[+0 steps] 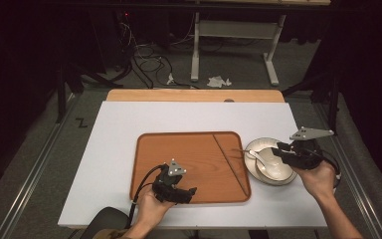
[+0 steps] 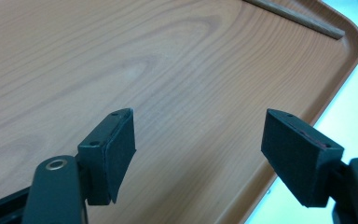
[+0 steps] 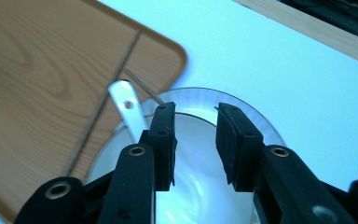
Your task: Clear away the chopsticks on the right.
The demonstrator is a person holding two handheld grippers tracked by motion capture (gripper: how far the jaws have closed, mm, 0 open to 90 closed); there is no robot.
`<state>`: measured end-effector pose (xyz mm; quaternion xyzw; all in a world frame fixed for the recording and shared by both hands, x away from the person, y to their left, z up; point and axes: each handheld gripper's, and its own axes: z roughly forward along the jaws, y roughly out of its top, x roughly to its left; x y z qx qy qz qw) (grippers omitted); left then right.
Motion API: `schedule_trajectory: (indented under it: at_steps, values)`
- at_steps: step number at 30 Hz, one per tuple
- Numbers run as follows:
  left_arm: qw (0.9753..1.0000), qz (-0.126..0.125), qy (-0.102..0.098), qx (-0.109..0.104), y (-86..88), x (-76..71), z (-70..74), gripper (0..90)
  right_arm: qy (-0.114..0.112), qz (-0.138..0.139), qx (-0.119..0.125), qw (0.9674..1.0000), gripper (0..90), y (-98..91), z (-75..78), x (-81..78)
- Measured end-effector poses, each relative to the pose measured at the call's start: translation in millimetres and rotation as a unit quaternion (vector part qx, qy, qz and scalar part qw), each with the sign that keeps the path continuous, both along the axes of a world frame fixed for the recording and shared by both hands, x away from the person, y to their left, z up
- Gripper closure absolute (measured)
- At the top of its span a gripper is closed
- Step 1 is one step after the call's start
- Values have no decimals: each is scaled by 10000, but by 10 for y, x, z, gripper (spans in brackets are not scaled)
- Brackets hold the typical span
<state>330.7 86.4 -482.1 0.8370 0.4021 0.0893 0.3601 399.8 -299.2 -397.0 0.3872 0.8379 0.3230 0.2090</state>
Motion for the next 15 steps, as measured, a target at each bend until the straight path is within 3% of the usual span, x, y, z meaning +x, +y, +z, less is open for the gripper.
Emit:
schedule_trajectory:
  at_steps: [9, 15]
  values:
    - [10000, 26, 17, -29, 0, 4, -3, 257, 105, -216, 44, 9997, 694, -274, -49, 138]
    - [10000, 13, 26, -20, -8, 4, -11, 257, 217, -337, -54, 9992, 698, -406, -150, 224]
